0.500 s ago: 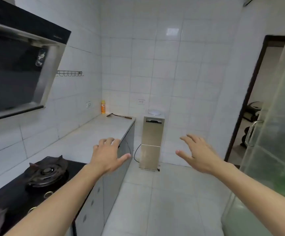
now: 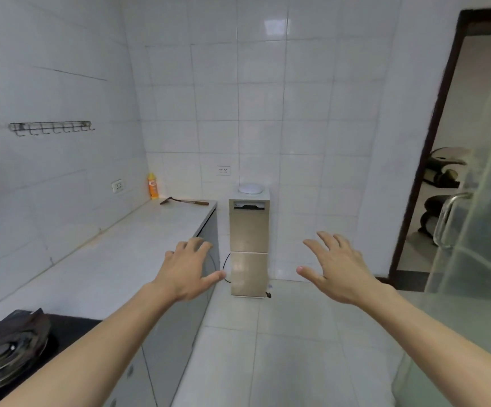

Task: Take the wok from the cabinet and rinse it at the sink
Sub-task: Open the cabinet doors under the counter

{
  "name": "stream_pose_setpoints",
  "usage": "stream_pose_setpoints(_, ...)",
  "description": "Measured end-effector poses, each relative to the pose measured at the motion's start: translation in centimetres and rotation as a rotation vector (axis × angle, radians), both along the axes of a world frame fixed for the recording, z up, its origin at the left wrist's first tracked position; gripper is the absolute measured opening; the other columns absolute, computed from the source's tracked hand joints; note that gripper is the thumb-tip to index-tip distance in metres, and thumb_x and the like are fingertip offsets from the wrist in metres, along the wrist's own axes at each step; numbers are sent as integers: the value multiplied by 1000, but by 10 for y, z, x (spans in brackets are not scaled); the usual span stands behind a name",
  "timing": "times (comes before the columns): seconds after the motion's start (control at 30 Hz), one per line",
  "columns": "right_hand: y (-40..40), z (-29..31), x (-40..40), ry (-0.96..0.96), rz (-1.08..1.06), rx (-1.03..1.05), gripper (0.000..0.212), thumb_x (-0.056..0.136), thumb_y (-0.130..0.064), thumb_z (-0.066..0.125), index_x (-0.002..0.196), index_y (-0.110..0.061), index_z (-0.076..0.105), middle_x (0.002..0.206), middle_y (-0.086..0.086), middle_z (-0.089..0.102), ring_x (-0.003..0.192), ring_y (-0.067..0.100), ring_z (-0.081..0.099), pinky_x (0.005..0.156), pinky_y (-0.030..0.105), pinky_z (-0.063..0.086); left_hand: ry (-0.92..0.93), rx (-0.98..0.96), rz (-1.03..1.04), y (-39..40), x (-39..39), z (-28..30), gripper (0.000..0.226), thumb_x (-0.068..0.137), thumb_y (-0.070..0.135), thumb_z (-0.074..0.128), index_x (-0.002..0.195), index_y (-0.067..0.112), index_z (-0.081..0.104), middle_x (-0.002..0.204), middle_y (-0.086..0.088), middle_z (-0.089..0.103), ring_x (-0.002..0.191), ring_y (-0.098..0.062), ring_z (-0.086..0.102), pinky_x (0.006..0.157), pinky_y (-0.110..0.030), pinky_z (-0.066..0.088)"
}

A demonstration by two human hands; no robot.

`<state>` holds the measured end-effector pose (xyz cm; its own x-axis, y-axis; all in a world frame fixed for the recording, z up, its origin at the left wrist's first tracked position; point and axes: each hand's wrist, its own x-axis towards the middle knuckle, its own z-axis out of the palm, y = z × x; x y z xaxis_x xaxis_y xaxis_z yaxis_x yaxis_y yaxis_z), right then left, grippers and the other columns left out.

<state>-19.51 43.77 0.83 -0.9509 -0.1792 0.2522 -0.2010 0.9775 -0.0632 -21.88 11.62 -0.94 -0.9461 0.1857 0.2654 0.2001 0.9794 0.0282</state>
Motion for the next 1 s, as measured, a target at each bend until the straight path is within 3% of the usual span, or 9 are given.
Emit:
stream_pose_setpoints(0.33,48,-17,-144,-29,-28,5,67,90,-67,32,148,-34,22,159,2,14,143,30,12,109,52,29,-51,-4,-45,55,-157,-18,93,67,84,18,142,30,32,150,-1,30,132,-26,35,103,-45,37)
stream_pose_setpoints(0.63,66,-25,-288,-94,-137,-10,68,90,-67,34,148,-35,17,160,-2,9,143,31,9,109,52,29,-59,94,-94,77,-355,-40,72,84,72,42,141,29,36,150,-3,33,133,-29,35,101,-48,42)
stream_pose_setpoints(1.0,99,-28,-458,-103,-151,-13,68,91,-66,31,149,-33,18,161,-1,6,146,29,3,111,51,25,-91,99,-150,113,-542,-52,70,85,70,42,142,31,34,150,-1,35,132,-26,37,98,-47,44)
